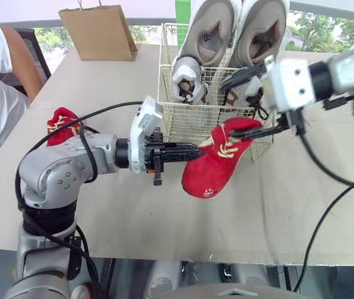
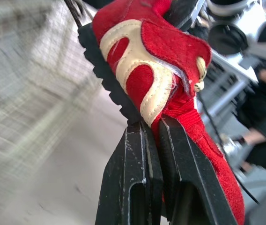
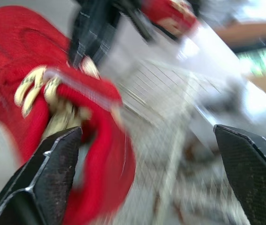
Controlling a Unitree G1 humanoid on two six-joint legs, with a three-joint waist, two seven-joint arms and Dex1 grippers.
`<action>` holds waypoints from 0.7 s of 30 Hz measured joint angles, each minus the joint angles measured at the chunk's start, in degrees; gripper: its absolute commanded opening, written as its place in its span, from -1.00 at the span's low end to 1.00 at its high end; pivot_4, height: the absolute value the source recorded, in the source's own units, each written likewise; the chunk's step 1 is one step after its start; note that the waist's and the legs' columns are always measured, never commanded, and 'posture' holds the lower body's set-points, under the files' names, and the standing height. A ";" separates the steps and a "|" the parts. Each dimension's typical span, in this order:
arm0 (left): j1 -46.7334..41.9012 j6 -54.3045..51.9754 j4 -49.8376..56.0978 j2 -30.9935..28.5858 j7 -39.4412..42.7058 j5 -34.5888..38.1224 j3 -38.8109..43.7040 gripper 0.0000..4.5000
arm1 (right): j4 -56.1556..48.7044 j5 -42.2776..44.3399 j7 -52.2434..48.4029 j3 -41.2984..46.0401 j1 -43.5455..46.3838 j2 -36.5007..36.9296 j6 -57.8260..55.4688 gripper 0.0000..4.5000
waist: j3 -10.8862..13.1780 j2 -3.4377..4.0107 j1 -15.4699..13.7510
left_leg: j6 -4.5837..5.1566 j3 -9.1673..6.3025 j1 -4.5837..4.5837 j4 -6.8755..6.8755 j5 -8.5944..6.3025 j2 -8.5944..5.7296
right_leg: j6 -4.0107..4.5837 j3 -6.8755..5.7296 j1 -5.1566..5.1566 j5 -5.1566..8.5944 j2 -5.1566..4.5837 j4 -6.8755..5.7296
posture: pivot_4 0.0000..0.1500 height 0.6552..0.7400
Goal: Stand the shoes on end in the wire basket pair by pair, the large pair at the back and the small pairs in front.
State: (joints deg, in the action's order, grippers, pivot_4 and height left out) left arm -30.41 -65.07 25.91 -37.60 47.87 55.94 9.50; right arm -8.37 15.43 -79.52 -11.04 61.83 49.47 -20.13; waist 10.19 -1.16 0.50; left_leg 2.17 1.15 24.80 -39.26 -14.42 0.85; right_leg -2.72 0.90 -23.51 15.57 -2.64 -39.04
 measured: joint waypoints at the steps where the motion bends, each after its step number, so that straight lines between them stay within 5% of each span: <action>1: 0.30 0.53 0.21 0.05 -0.55 0.12 0.62 -1.00 | -0.16 0.55 0.76 1.19 -0.16 0.52 -1.69 0.98 | 0.00 0.00 0.03 | 0.00 0.00 -0.01 0.02 0.00 0.00 | 0.00 0.00 0.00 0.00 0.00 0.00 | 1.00 1.00; 7: 2.18 4.07 2.51 1.97 -4.06 2.90 3.65 -1.00 | -1.90 4.53 6.41 8.05 -4.65 3.80 -14.11 0.98 | 0.00 0.00 0.12 | 0.01 0.01 -0.01 0.04 0.00 -0.02 | 0.00 0.02 0.02 0.00 -0.04 0.01 | 1.00 1.00; 11: 2.59 9.68 3.63 4.93 -8.79 3.61 6.91 -1.00 | -7.76 14.37 11.94 21.43 -14.44 2.32 -23.89 0.98 | -0.06 -0.08 -0.24 | 0.01 -0.08 -0.01 0.06 -0.01 -0.02 | 0.00 -0.06 0.11 0.00 -0.04 0.10 | 1.00 1.00; 15: 3.63 16.46 4.74 5.33 -11.63 0.12 8.31 -1.00 | -15.82 24.41 18.26 30.92 -27.89 -2.61 -29.27 0.98 | -0.06 -0.04 -0.54 | 0.03 0.03 -0.06 0.06 -0.01 -0.08 | -0.02 0.05 0.11 -0.02 -0.05 0.02 | 1.00 1.00; 21: 3.91 26.80 4.89 6.91 -14.06 -9.02 6.96 -1.00 | -25.25 33.88 29.05 35.85 -35.47 -6.57 -33.04 0.98 | -0.07 -0.04 -0.57 | 0.23 -0.03 -0.10 0.04 -0.13 -0.11 | -0.02 -0.01 0.14 -0.02 0.00 -0.06 | 1.00 1.00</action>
State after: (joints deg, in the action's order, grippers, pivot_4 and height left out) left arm -26.51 -38.27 30.80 -30.69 33.81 46.92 16.46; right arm -33.62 49.31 -50.47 24.81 26.35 42.90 -53.17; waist 10.12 -1.20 -0.07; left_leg 2.40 1.12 24.70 -39.22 -14.55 0.74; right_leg -2.74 0.88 -23.38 15.55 -2.63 -39.10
